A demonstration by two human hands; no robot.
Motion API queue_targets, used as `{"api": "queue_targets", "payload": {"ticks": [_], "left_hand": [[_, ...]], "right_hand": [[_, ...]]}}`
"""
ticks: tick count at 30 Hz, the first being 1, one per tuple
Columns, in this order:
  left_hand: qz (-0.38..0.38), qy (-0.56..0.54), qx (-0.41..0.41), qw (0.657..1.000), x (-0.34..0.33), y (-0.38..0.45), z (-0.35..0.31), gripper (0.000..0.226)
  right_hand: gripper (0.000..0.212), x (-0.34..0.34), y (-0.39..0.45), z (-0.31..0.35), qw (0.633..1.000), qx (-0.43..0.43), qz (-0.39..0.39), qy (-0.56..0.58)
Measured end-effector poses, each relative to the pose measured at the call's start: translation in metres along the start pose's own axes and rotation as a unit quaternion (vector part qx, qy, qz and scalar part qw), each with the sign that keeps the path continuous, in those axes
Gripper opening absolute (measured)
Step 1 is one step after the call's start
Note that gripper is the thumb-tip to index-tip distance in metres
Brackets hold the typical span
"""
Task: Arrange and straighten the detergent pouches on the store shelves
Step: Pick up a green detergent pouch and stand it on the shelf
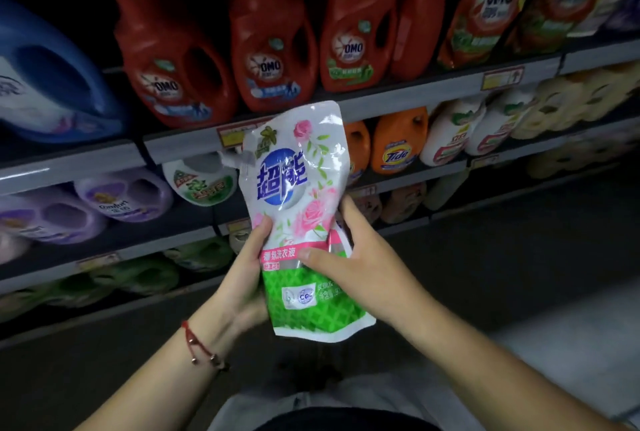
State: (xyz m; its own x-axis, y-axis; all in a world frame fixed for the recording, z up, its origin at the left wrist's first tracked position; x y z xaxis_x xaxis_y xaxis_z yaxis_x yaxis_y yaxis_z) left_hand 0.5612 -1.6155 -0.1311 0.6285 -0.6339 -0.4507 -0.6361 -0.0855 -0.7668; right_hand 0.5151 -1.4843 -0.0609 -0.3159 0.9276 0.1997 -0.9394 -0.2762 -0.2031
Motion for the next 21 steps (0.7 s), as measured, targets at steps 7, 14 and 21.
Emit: {"api": "queue_targets", "payload": {"ticks": [7, 14, 21], "left_hand": [[-0.012, 0.043, -0.053, 0.998, 0.022, -0.037, -0.019, 0.058], [0.05, 0.165, -0.174, 0.969, 0.014, -0.076, -0.031, 0.04], [0.15, 0.43, -0.311, 0.834, -0.009, -0.113, -0.035, 0.057]], "right_hand": [[0.058, -0.021, -0.034, 0.011, 0.991, -0.071, -0.024, 0.113], [0.041, -0.028, -0.063, -0.021, 0.972, -0.115, -0.135, 0.154], [0.058, -0.028, -0.075, -0.027, 0.912, -0.154, -0.184, 0.334]]}}
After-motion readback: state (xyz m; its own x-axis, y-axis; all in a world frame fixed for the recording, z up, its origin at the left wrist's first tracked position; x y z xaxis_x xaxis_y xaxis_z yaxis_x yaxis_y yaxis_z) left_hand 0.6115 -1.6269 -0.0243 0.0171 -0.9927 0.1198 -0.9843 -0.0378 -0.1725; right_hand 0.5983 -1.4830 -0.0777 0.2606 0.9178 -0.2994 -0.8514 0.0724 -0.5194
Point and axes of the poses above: each hand's wrist, its own y-axis towards the middle knuckle, its own x-axis out of the back of the hand, z = x × y, the point moved 4 cm from there along y, towards the middle knuckle, and after that the axes turned 15 degrees about -z, right-handed, at the moved point
